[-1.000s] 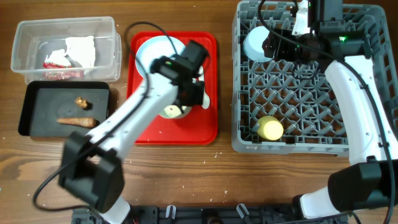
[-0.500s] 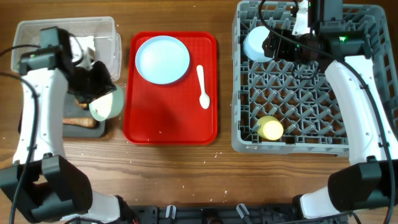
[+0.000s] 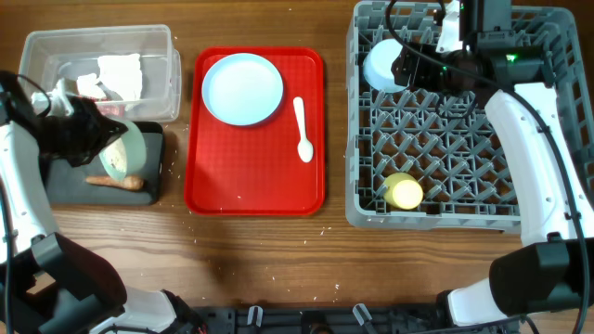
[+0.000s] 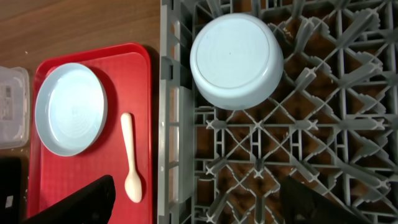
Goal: Sort waste into correct bins and load items into the dishwasher rack
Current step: 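Tip the green bowl over the black tray to pour out the rice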
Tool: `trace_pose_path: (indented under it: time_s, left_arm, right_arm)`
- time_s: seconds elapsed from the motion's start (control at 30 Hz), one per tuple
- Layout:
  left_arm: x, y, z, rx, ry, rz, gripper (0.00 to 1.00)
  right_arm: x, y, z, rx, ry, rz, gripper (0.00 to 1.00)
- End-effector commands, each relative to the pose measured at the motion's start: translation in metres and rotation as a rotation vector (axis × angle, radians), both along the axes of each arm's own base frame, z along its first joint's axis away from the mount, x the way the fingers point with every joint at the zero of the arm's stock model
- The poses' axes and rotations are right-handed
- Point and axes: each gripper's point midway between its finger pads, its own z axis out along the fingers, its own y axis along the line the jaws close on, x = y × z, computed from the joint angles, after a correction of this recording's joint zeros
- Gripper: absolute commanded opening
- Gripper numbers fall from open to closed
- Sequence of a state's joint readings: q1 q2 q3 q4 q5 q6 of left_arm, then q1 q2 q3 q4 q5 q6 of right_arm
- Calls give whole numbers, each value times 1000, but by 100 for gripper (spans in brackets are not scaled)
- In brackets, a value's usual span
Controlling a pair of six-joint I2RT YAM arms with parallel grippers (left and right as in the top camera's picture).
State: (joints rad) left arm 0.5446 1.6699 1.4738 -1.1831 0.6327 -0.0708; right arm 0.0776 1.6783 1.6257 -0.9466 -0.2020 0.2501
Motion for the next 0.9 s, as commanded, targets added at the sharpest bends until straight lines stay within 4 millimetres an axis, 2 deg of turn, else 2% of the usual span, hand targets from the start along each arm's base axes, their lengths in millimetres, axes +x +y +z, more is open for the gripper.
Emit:
trace_pose_path:
  time_s: [0.0, 0.2, 0.3, 0.37, 0.57, 0.67, 0.77, 0.87]
  left_arm:
    - [6, 6, 11, -63, -79, -4, 4]
    - [10, 28, 10, -150, -155, 23, 4]
    - [8, 47, 0, -193, -168, 57, 4]
    - [10, 64, -6, -328, -239, 94, 4]
    - [18, 84, -14, -594, -353, 176, 4]
    - [21, 90, -6, -699, -414, 206, 4]
    - [22, 91, 12, -791, -474, 226, 4]
    - [21, 90, 18, -845, -471, 247, 4]
  right_arm:
    - [-4, 0, 6, 9, -3, -10, 86]
    - [-6, 0, 4, 9, 9, -11, 86]
    - [-8, 0, 3, 7, 19, -10, 86]
    - [-9, 0, 2, 8, 24, -11, 86]
    - [-10, -1, 2, 7, 27, -11, 86]
    - [-10, -1, 2, 7, 27, -11, 86]
    - [-10, -1, 2, 7, 27, -11, 86]
    - [-10, -1, 2, 6, 27, -10, 86]
